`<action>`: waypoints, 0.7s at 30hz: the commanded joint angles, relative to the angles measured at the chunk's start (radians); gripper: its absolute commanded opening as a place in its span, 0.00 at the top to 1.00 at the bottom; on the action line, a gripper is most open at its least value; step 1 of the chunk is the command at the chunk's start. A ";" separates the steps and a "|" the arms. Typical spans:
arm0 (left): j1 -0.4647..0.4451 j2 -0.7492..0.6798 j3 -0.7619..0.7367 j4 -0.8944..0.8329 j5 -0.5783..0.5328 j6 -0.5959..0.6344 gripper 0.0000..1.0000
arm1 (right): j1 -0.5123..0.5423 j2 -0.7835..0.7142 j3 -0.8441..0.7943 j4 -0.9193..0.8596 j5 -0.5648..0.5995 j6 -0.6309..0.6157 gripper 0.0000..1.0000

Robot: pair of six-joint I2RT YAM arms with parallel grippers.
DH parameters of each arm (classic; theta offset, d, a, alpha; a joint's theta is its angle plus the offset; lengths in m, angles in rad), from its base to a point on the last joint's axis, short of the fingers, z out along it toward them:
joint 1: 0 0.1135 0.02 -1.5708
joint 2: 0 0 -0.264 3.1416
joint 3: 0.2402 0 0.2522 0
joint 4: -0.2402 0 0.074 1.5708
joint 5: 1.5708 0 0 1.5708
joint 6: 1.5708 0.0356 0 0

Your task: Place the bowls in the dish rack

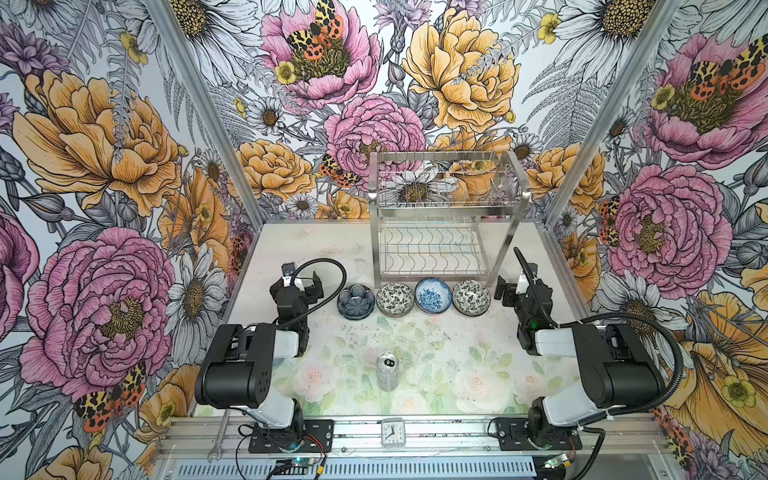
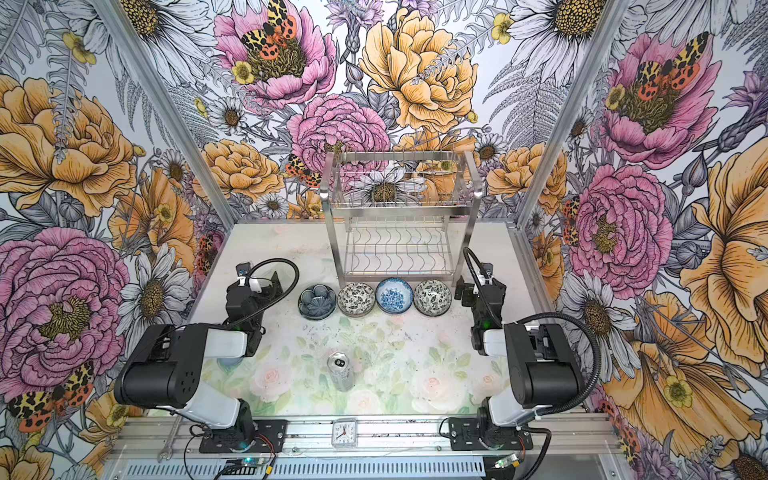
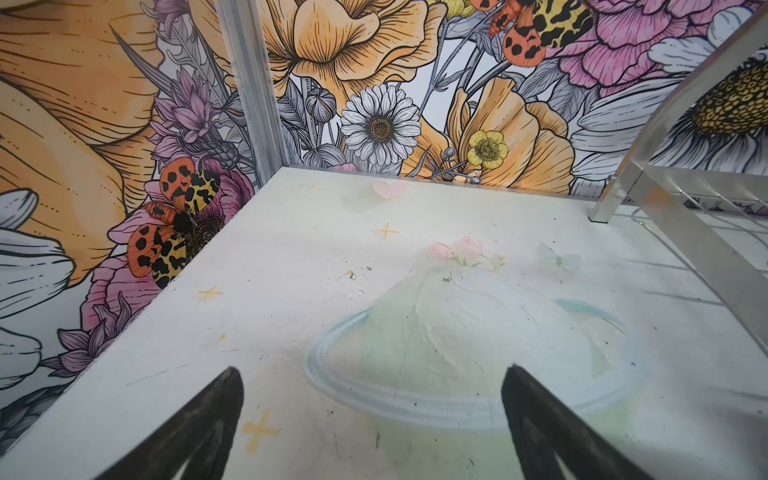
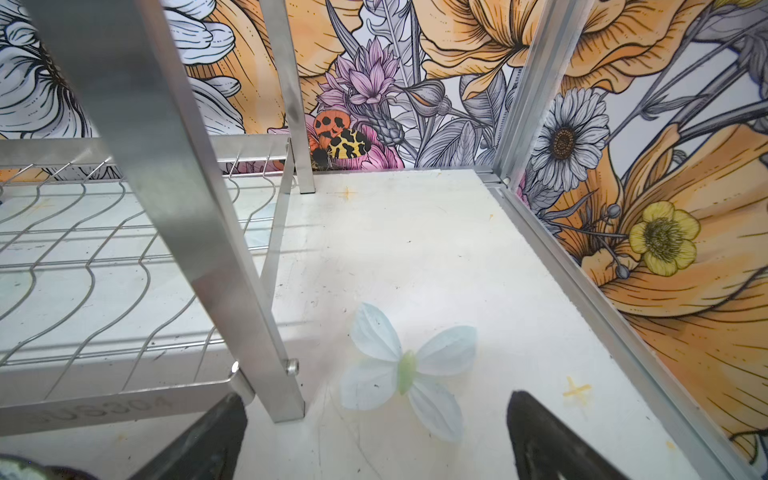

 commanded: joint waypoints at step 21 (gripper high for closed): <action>0.012 0.000 0.001 0.013 0.058 -0.013 0.01 | -0.007 0.006 0.022 -0.004 -0.019 0.002 0.00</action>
